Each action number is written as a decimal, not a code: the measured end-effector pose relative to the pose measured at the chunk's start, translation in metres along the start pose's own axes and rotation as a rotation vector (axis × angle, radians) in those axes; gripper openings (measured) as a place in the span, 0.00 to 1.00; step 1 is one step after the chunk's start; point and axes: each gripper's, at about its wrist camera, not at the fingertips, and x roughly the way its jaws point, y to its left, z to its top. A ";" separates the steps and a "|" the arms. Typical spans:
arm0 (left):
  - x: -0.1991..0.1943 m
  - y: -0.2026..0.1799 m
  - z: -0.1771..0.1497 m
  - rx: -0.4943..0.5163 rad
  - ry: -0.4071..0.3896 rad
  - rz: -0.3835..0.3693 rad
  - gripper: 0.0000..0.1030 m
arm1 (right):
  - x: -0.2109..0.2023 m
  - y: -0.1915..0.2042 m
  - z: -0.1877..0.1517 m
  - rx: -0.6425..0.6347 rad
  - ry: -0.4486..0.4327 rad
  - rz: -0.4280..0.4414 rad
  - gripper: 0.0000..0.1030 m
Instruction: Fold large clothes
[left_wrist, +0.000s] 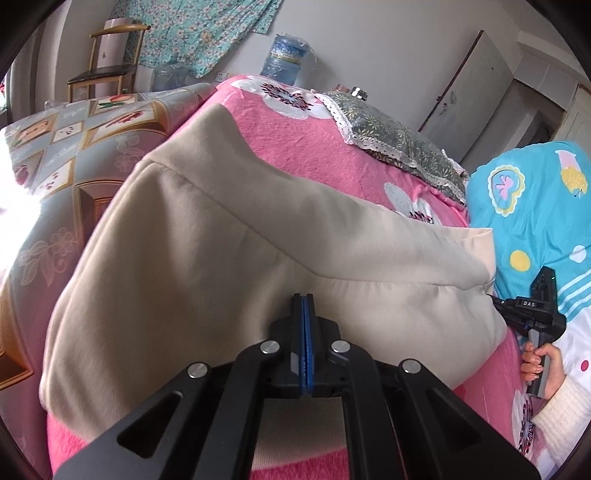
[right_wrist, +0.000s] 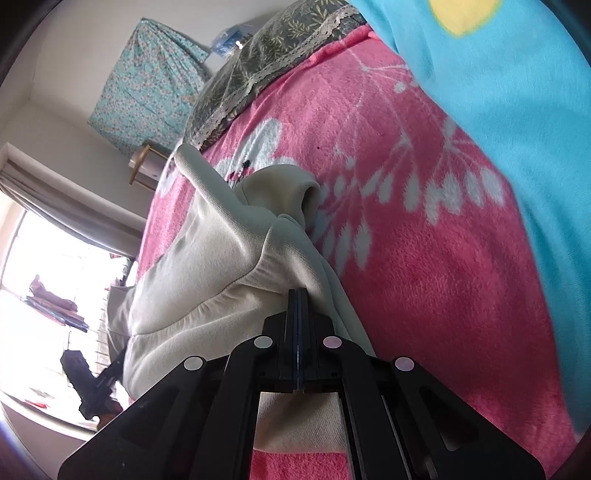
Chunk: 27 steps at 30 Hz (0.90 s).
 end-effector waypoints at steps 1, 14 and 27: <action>-0.003 -0.002 0.000 -0.001 0.005 0.019 0.03 | -0.008 0.010 0.001 -0.044 -0.027 -0.039 0.03; 0.022 -0.071 0.053 0.168 -0.003 -0.068 0.03 | 0.039 0.146 -0.002 -0.430 -0.013 0.022 0.52; 0.017 0.016 0.051 0.025 -0.060 0.071 0.04 | 0.024 0.028 0.041 -0.138 -0.121 -0.040 0.00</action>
